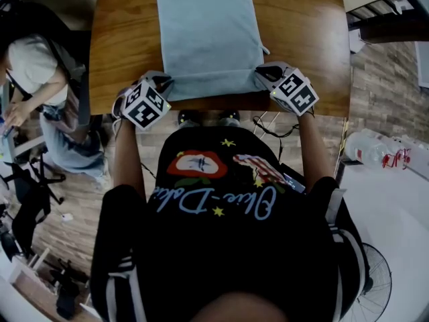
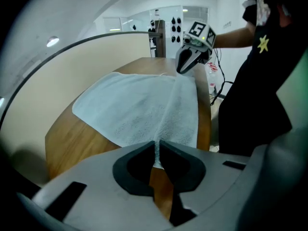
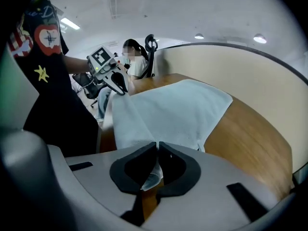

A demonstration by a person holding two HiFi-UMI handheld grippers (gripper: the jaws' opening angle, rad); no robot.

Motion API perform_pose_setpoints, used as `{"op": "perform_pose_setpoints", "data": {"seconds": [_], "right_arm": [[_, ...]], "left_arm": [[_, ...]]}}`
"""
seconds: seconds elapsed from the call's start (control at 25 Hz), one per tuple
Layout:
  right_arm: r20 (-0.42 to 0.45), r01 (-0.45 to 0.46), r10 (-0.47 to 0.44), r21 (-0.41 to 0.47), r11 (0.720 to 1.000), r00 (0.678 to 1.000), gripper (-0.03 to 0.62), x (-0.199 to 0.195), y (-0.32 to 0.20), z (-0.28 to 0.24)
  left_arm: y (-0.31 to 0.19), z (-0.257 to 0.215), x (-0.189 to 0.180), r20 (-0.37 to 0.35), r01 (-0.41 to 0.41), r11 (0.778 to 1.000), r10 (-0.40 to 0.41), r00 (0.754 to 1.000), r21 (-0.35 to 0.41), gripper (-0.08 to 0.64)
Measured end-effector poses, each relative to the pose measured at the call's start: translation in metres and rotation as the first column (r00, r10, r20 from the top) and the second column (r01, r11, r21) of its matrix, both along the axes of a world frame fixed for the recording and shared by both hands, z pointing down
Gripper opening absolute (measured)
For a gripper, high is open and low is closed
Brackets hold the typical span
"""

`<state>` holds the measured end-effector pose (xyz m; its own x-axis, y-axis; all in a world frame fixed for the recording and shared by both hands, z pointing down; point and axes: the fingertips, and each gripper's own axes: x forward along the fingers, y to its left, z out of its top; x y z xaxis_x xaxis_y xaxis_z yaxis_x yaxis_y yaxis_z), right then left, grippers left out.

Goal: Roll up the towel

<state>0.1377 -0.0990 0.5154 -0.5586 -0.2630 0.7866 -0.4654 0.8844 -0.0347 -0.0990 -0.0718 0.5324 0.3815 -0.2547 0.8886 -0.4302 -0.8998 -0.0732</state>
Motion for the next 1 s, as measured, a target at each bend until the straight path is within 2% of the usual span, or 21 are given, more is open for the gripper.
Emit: {"op": "perform_pose_setpoints", "data": {"seconds": [0.08,0.16,0.2,0.28,0.36,0.4,0.48,0.6,0.68,0.76,0.84,1.0], "right_arm": [[-0.019,-0.021,0.021,0.030,0.999,1.000,0.012,0.001,-0.003,0.003],[-0.022,-0.046,0.048,0.067,0.997,0.999,0.023,0.006,-0.008,0.002],[-0.015,-0.061,0.063,0.089,0.994,0.998,0.045,0.009,-0.010,-0.003],[0.010,-0.078,0.078,0.139,0.987,0.997,0.074,0.013,-0.012,-0.020],[0.030,-0.051,0.046,0.182,0.982,0.998,0.074,0.013,-0.005,-0.038],[0.032,-0.019,0.013,0.194,0.981,0.999,0.074,0.010,0.003,-0.045],[0.015,0.069,-0.074,0.201,0.977,0.997,0.081,0.002,0.023,-0.049],[-0.056,0.200,-0.193,0.175,0.964,0.980,0.101,-0.006,0.050,-0.033],[-0.118,0.255,-0.238,0.153,0.955,0.964,0.106,-0.006,0.059,-0.016],[-0.178,0.287,-0.262,0.139,0.948,0.949,0.117,-0.005,0.062,0.001],[-0.230,0.315,-0.279,0.134,0.940,0.932,0.120,-0.003,0.060,0.014],[-0.312,0.373,-0.318,0.137,0.918,0.895,0.123,-0.002,0.054,0.029]], "left_arm": [[-0.008,0.000,0.000,-0.021,0.044,0.997,-0.043,0.999,0.060,0.036],[-0.019,-0.003,-0.004,-0.066,0.128,0.984,-0.120,0.991,0.128,0.098],[-0.023,-0.008,-0.009,-0.093,0.182,0.972,-0.169,0.981,0.150,0.138],[-0.028,-0.022,-0.022,-0.150,0.284,0.941,-0.259,0.954,0.182,0.170],[-0.027,-0.040,-0.032,-0.193,0.341,0.914,-0.302,0.934,0.220,0.170],[-0.023,-0.048,-0.035,-0.198,0.343,0.907,-0.300,0.933,0.243,0.171],[-0.010,-0.057,-0.032,-0.169,0.289,0.913,-0.248,0.954,0.287,0.170],[0.019,-0.051,-0.011,-0.083,0.123,0.942,-0.102,0.991,0.313,0.170],[0.037,-0.034,0.004,-0.019,0.023,0.957,-0.018,1.000,0.289,0.169],[0.049,-0.014,0.012,0.042,-0.042,0.963,0.032,0.999,0.266,0.169],[0.050,0.000,0.014,0.080,-0.058,0.963,0.038,0.996,0.264,0.163],[0.040,0.008,0.016,0.104,-0.055,0.958,0.026,0.994,0.281,0.132]]}}
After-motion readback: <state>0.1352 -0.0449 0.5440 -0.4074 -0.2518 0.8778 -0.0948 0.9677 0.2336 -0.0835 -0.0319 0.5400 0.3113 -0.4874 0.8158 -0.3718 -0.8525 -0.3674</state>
